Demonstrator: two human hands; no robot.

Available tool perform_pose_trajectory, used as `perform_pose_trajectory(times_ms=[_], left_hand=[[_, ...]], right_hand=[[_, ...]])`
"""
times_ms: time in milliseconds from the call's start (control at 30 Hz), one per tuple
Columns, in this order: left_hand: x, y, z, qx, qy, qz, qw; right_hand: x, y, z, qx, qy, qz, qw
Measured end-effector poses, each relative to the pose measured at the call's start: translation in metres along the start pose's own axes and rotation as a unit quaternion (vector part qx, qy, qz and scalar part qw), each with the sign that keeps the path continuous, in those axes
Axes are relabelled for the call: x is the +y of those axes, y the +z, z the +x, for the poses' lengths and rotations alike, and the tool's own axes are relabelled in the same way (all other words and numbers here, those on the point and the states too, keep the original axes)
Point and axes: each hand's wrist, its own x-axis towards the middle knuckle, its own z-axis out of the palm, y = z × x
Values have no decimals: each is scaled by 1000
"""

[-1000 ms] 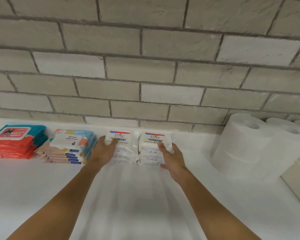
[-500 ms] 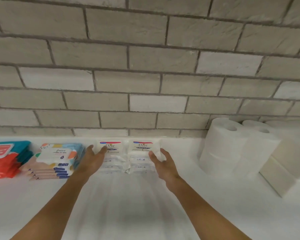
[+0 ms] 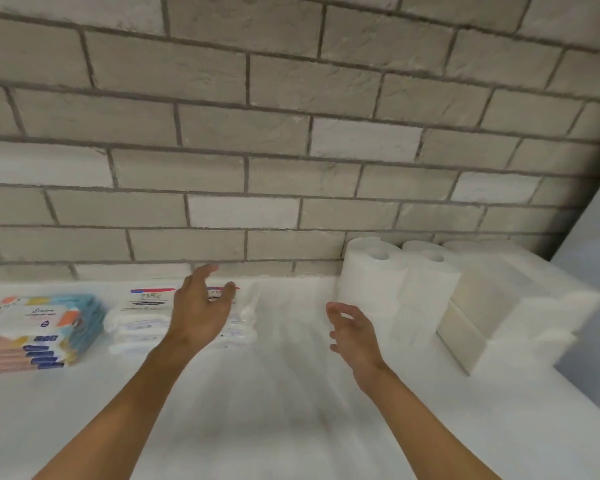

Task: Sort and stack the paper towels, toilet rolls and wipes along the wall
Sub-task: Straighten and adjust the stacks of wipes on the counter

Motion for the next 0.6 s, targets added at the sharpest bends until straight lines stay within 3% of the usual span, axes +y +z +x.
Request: perform_pose_trajectory(times_ms=[233,433,600], left_hand=[[63,97,-28,-86,-19,-133,987],[102,154,-29,-182,-92,-214,955],[109,191,-27,-231,-75,-200,949]], right_hand=[[14,-76,16,53,23,6,998],[19,-110,42,-28,49,-31,998],[26,-119,61,-86,37,-18,995]])
